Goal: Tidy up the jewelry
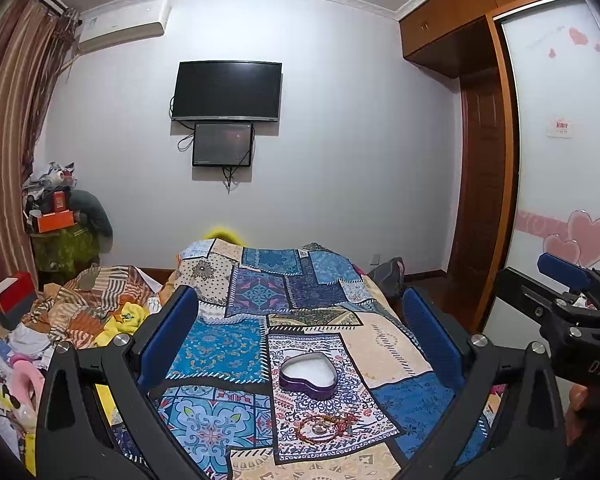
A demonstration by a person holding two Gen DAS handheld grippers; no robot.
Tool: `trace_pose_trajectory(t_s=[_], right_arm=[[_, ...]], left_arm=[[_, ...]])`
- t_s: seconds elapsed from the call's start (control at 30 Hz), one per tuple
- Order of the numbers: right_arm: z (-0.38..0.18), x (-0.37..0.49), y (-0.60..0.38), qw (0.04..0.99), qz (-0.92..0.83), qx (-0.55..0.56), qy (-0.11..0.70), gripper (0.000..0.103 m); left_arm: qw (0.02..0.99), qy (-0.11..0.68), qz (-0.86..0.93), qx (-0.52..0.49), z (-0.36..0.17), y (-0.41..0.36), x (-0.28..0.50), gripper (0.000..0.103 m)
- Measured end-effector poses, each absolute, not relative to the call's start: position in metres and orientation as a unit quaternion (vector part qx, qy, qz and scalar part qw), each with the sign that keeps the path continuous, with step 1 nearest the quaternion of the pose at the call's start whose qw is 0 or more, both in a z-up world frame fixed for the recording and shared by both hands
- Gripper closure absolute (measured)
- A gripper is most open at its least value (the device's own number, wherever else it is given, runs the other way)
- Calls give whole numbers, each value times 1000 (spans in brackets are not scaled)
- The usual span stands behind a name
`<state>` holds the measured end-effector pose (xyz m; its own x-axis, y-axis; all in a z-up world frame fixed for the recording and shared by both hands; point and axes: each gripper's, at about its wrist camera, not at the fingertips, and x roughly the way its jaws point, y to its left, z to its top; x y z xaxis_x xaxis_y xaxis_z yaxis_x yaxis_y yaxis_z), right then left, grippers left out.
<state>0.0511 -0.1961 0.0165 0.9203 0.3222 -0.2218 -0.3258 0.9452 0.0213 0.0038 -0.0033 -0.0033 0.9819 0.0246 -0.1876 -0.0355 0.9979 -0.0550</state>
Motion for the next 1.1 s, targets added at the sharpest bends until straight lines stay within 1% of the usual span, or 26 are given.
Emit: trace_pose_trajectory(t_s=[1.1], right_arm=[[13,54,-193,979,167,-7,118,12]], left_arm=[[994,100,16,-37,-7,1,6,0]])
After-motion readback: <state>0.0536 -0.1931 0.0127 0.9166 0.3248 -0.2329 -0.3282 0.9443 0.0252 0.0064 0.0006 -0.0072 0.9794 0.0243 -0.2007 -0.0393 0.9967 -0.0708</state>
